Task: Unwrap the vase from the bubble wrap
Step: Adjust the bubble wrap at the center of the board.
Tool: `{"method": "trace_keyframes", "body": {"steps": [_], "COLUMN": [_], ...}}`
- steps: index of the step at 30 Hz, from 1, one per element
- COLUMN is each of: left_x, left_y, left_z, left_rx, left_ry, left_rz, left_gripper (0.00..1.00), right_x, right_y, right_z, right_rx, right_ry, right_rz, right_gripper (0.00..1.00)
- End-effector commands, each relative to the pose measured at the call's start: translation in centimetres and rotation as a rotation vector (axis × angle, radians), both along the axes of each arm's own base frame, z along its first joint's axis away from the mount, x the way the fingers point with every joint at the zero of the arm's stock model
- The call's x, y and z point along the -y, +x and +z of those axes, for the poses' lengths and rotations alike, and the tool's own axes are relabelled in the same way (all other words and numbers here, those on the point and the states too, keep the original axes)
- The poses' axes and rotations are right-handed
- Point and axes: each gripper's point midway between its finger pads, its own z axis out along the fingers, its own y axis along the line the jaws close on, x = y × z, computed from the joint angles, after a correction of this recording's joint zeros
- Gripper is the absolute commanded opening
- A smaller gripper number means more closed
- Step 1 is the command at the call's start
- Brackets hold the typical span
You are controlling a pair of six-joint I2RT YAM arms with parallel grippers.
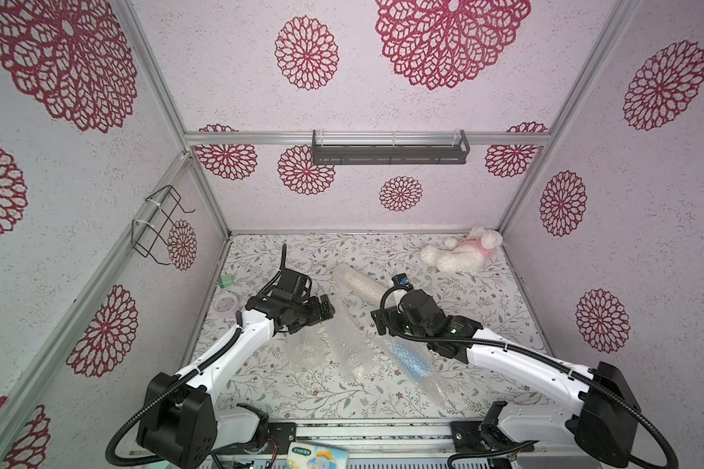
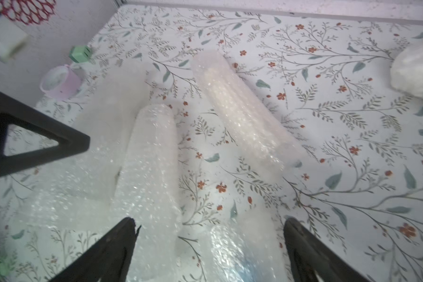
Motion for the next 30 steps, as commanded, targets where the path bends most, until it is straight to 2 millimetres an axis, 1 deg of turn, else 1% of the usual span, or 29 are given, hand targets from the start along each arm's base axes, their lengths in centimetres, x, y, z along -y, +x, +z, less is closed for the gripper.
{"method": "trace_keyframes", "body": {"steps": [1, 4, 8, 10, 14, 16, 18, 20, 24, 28, 30], "left_x": [1.5, 1.6, 0.0, -0.5, -1.6, -2.3, -2.9, -3.4, -3.4, -3.1, -2.9], "left_y": [0.9, 0.7, 0.3, 0.3, 0.9, 1.3, 1.7, 2.0, 2.7, 3.1, 3.2], "left_z": [0.3, -1.1, -2.7, -3.3, -3.7, -3.7, -3.5, -3.3, -2.3, -1.2, -0.6], "left_rx": [0.014, -0.031, -0.075, -0.095, -0.121, -0.125, -0.125, -0.126, -0.094, -0.059, -0.035], "left_ry": [-0.026, 0.001, 0.098, 0.105, 0.074, 0.055, 0.041, 0.049, 0.045, 0.032, 0.024], "left_rz": [-0.008, -0.01, -0.007, -0.002, 0.024, 0.033, 0.041, 0.042, 0.024, 0.02, 0.016], "left_gripper": [0.97, 0.97, 0.97, 0.97, 0.97, 0.97, 0.97, 0.97, 0.97, 0.97, 0.97], "right_x": [3.7, 4.8, 6.1, 6.3, 6.6, 6.5, 5.8, 5.3, 4.2, 4.0, 3.8], "right_y": [-2.8, -4.4, -5.9, -6.3, -6.7, -6.7, -6.6, -6.3, -5.5, -4.7, -4.3], "right_z": [-3.5, -4.8, -6.6, -7.3, -9.0, -10.0, -10.8, -11.2, -11.8, -12.2, -12.2], "right_rx": [-0.118, -0.199, -0.266, -0.285, -0.322, -0.338, -0.355, -0.362, -0.358, -0.354, -0.358], "right_ry": [-0.242, -0.294, -0.347, -0.359, -0.393, -0.403, -0.387, -0.377, -0.319, -0.282, -0.229], "right_rz": [0.045, 0.065, 0.073, 0.079, 0.084, 0.091, 0.111, 0.109, 0.089, 0.032, -0.005], "right_gripper": [0.97, 0.96, 0.95, 0.95, 0.96, 0.97, 0.98, 0.97, 0.96, 0.91, 0.84]}}
